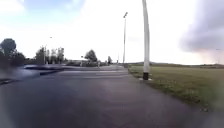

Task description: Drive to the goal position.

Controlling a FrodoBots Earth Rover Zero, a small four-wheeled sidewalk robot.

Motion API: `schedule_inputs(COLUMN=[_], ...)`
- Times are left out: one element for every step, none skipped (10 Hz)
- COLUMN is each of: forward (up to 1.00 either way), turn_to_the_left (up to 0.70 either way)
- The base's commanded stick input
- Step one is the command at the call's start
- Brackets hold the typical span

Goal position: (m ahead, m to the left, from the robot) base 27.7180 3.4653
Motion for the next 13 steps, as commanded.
schedule_inputs(forward=[0.45, 0.45, 0.45, 0.45, 0.45, 0.45, 0.45, 0.45, 0.45, 0.45, 0.45, 0.45, 0.45], turn_to_the_left=[0.0, 0.0, -0.01, -0.18, -0.27, -0.27, -0.27, -0.27, -0.27, -0.27, -0.27, -0.27, -0.27])
